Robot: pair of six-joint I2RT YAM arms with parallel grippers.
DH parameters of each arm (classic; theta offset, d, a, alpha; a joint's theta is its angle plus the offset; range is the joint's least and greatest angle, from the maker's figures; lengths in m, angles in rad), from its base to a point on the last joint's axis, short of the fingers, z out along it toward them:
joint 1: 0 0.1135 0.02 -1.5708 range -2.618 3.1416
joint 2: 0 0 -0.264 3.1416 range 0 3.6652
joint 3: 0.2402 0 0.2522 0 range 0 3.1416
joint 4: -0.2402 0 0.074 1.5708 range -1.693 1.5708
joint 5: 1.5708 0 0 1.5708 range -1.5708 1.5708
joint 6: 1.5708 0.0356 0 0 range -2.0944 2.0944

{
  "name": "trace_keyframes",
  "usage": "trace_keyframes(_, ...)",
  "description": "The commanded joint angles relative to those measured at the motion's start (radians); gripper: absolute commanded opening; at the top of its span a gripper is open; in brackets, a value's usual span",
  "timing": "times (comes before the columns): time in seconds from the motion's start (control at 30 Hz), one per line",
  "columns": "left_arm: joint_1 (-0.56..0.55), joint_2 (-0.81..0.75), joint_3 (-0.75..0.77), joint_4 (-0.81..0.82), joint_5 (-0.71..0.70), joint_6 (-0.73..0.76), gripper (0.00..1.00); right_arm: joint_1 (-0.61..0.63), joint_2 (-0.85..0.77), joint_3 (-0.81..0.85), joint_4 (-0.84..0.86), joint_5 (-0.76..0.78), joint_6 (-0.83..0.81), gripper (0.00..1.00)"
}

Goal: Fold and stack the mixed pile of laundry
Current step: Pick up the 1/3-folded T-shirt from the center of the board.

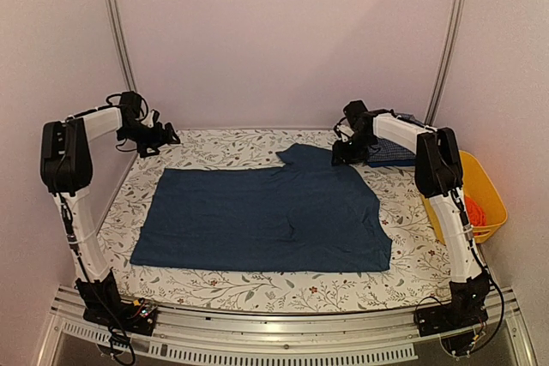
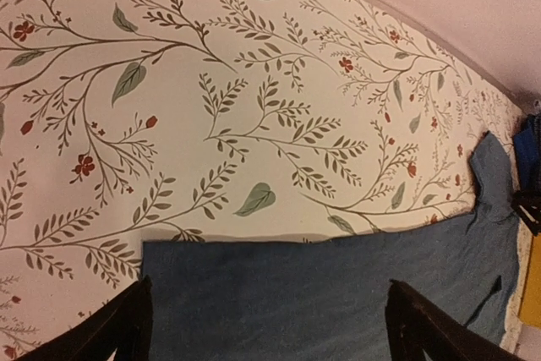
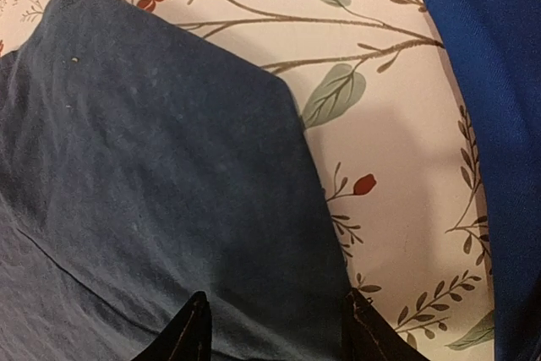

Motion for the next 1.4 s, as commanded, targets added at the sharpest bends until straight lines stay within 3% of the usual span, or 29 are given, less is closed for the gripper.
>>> trace_keyframes(0.0,-0.004,0.029,0.046,-0.023,-0.002,0.024,0.94,0.002,0.042,0.023,0.002,0.079,-0.032,0.51)
trace_keyframes(0.5,0.029,0.07,0.081,-0.057,0.001,0.074,0.93,0.038,0.124,0.037,0.009,0.118,-0.072,0.42)
trace_keyframes(0.6,0.079,0.068,0.076,-0.072,0.035,0.091,0.87,0.051,0.129,0.022,0.003,0.103,-0.072,0.33)
trace_keyframes(0.8,0.122,0.067,0.07,-0.084,0.067,0.178,0.77,0.046,0.115,0.02,0.004,0.084,-0.072,0.0)
trace_keyframes(1.13,0.124,0.103,0.007,-0.093,0.053,0.403,0.56,-0.007,0.027,0.025,0.031,0.033,-0.038,0.0)
trace_keyframes(1.37,0.097,0.158,0.026,-0.061,0.072,0.485,0.51,-0.011,0.018,0.023,0.02,0.009,-0.014,0.0)
